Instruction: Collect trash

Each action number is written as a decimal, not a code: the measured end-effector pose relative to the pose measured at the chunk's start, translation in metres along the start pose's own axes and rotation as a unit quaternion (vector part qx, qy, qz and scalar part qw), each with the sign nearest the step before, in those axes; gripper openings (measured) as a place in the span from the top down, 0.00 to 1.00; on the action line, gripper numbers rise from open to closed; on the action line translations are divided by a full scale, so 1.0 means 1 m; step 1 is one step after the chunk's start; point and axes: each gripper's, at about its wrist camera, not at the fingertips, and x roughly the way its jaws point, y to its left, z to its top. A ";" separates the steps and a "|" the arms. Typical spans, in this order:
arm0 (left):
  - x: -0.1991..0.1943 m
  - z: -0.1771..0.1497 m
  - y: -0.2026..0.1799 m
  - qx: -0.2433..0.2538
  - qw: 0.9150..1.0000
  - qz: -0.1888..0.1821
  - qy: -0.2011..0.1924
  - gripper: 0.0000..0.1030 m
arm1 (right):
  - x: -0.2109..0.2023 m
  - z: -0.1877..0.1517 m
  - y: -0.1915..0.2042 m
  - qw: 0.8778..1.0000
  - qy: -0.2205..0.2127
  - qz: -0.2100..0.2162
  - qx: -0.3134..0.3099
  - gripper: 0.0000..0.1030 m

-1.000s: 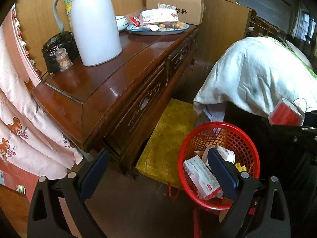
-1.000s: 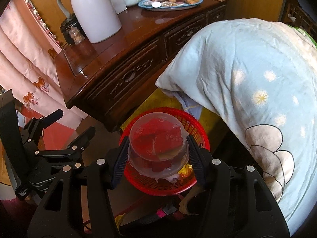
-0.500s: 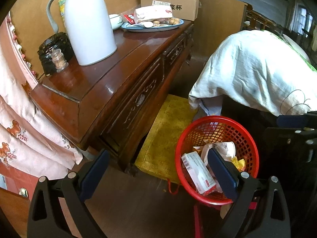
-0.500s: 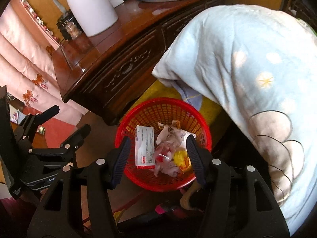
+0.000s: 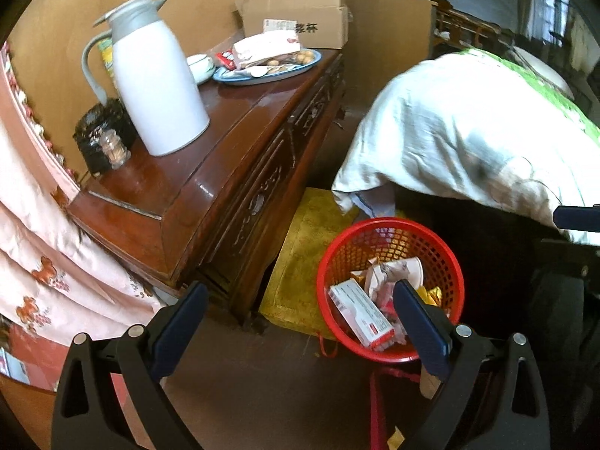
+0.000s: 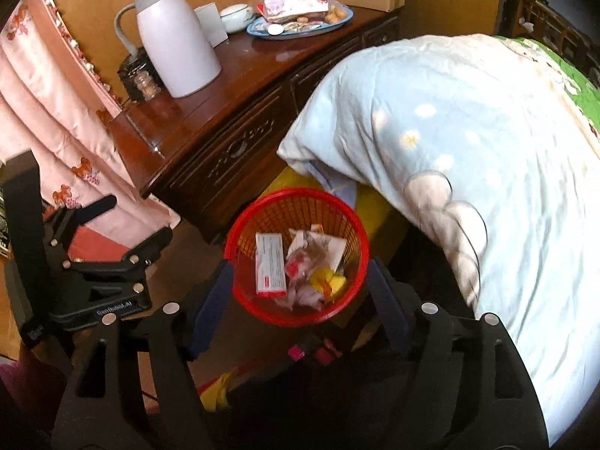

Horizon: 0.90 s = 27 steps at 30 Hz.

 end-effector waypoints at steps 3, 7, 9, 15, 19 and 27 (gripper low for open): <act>-0.007 -0.004 -0.007 0.010 1.000 -0.001 0.008 0.06 | 0.000 -0.014 -0.003 1.000 0.012 -0.001 0.002 0.23; -0.014 -0.012 -0.014 0.018 1.000 0.003 0.013 0.06 | -0.001 -0.028 -0.002 1.000 0.020 -0.005 0.001 0.21; -0.017 -0.013 -0.017 0.022 1.000 0.005 0.010 0.06 | -0.002 -0.034 0.000 1.000 0.020 -0.006 -0.002 0.19; -0.026 -0.011 -0.024 0.031 0.999 0.013 -0.009 0.06 | -0.006 -0.040 0.005 1.000 0.012 -0.012 -0.011 0.19; -0.028 -0.011 -0.024 0.029 0.999 0.016 -0.021 0.06 | -0.008 -0.039 0.006 1.000 0.008 -0.011 -0.009 0.19; -0.030 -0.010 -0.024 0.029 0.999 0.018 -0.029 0.06 | -0.009 -0.040 0.006 1.000 0.005 -0.010 -0.007 0.19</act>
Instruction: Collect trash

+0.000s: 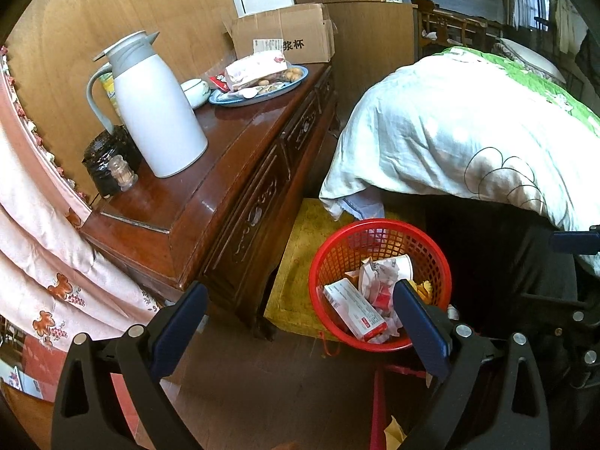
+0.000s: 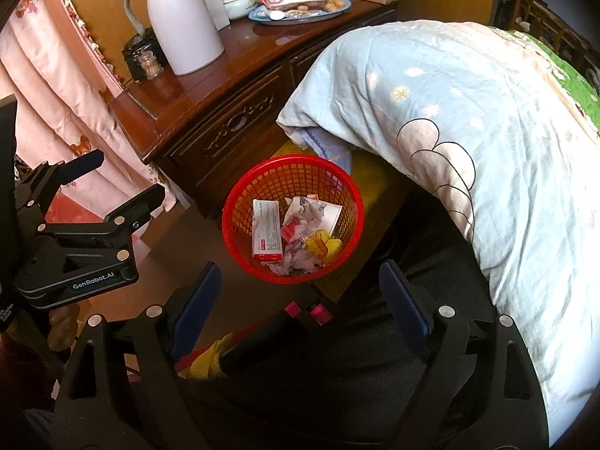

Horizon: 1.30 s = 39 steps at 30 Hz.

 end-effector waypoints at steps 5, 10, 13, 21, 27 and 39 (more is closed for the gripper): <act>-0.001 -0.001 -0.003 0.003 1.000 0.001 -0.001 0.06 | 0.000 0.000 0.000 1.000 0.000 0.000 0.000 0.19; -0.001 0.000 -0.004 0.004 1.000 0.000 -0.002 0.06 | -0.002 -0.001 0.002 1.000 -0.002 0.000 0.000 0.19; -0.001 0.000 -0.005 0.004 1.000 0.000 -0.003 0.06 | -0.002 -0.001 0.002 1.000 -0.002 0.000 0.000 0.19; -0.001 0.000 -0.005 0.003 1.000 0.000 -0.002 0.06 | -0.002 -0.001 0.003 1.000 -0.001 0.000 -0.001 0.19; -0.001 0.000 -0.005 0.003 1.000 0.000 -0.002 0.06 | -0.002 -0.001 0.002 1.000 -0.002 0.000 0.000 0.19; 0.000 0.000 -0.007 0.001 1.000 -0.004 0.000 0.06 | -0.002 -0.001 0.002 1.000 -0.001 0.001 0.000 0.19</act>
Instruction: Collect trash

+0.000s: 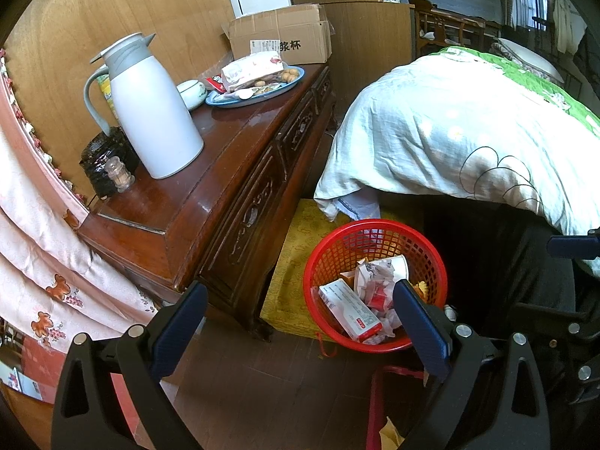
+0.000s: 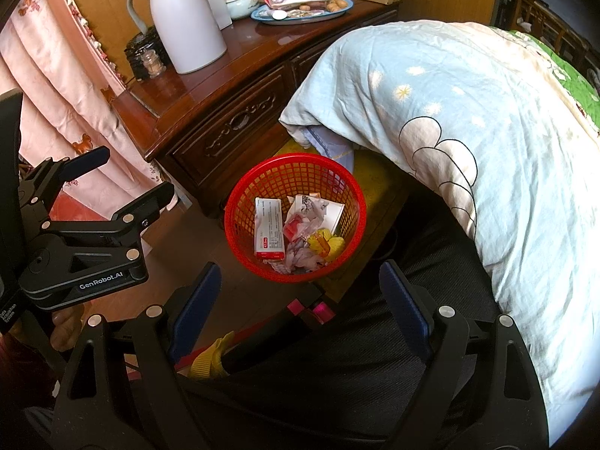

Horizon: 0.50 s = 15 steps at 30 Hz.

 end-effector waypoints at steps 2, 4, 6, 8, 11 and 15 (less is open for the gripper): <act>0.001 0.000 -0.001 -0.002 1.000 -0.004 0.003 0.06 | 0.000 0.000 0.000 1.000 0.000 0.000 0.000 0.19; 0.003 -0.001 -0.002 -0.003 1.000 -0.009 0.005 0.06 | 0.000 0.000 0.001 1.000 0.000 0.000 0.000 0.19; 0.002 -0.001 -0.002 0.000 1.000 -0.009 0.001 0.06 | 0.000 0.000 0.000 1.000 0.000 0.000 0.000 0.19; 0.000 -0.003 -0.005 0.007 1.000 -0.005 -0.008 0.06 | 0.000 0.000 0.000 1.000 0.000 0.000 0.000 0.19; -0.001 -0.002 -0.004 0.008 1.000 -0.009 -0.009 0.06 | 0.000 0.000 0.000 1.000 0.000 0.000 0.000 0.19; 0.000 -0.001 -0.002 0.004 1.000 -0.008 -0.006 0.06 | 0.000 0.000 0.000 1.000 0.000 0.000 0.000 0.19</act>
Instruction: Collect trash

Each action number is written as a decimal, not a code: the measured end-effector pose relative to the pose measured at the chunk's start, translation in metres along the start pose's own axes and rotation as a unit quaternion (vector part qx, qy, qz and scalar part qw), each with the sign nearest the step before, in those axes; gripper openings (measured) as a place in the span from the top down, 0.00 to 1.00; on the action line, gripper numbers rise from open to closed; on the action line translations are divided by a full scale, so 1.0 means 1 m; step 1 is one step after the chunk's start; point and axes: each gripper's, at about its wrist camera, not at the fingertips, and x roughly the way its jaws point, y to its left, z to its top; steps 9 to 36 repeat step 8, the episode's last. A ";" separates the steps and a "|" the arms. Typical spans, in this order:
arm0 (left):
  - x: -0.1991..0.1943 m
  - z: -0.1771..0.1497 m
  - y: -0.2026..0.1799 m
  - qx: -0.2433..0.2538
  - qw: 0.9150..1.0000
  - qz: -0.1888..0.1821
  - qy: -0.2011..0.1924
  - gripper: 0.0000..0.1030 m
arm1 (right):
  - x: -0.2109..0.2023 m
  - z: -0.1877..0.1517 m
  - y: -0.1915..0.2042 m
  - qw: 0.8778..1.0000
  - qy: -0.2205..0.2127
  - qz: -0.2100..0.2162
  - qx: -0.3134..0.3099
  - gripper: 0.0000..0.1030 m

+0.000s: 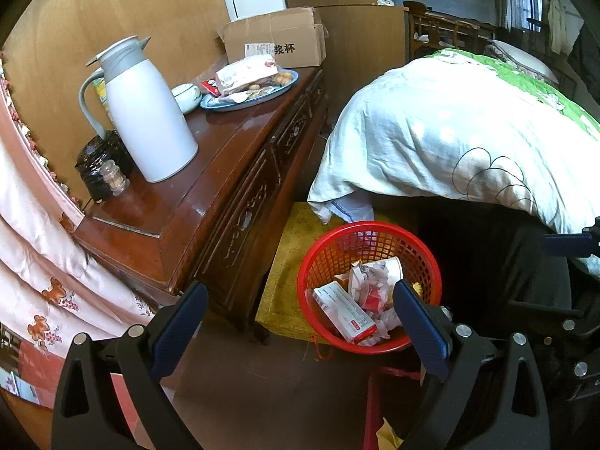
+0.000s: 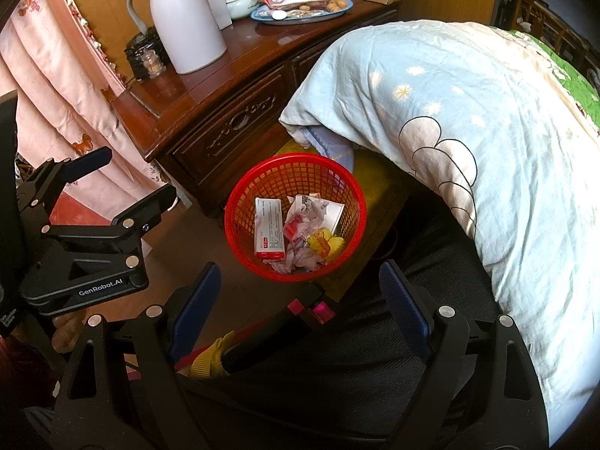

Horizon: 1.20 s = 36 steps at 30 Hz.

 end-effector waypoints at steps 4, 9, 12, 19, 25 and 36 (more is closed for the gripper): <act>0.002 0.001 0.002 -0.004 1.000 0.003 0.006 0.06 | -0.001 -0.002 0.002 1.000 -0.001 0.000 0.000 0.19; 0.002 0.001 0.003 -0.004 1.000 0.002 0.006 0.06 | -0.001 -0.002 0.002 1.000 -0.002 0.000 0.000 0.19; 0.002 0.001 0.003 -0.004 1.000 0.002 0.006 0.06 | -0.001 -0.002 0.002 1.000 -0.002 0.000 0.000 0.19; 0.002 0.001 0.003 -0.004 1.000 0.002 0.006 0.06 | -0.001 -0.002 0.002 1.000 -0.002 0.000 0.000 0.19; 0.002 0.001 0.003 -0.004 1.000 0.002 0.006 0.06 | -0.001 -0.002 0.002 1.000 -0.002 0.000 0.000 0.19; 0.002 0.001 0.003 -0.004 1.000 0.002 0.006 0.06 | -0.001 -0.002 0.002 1.000 -0.002 0.000 0.000 0.19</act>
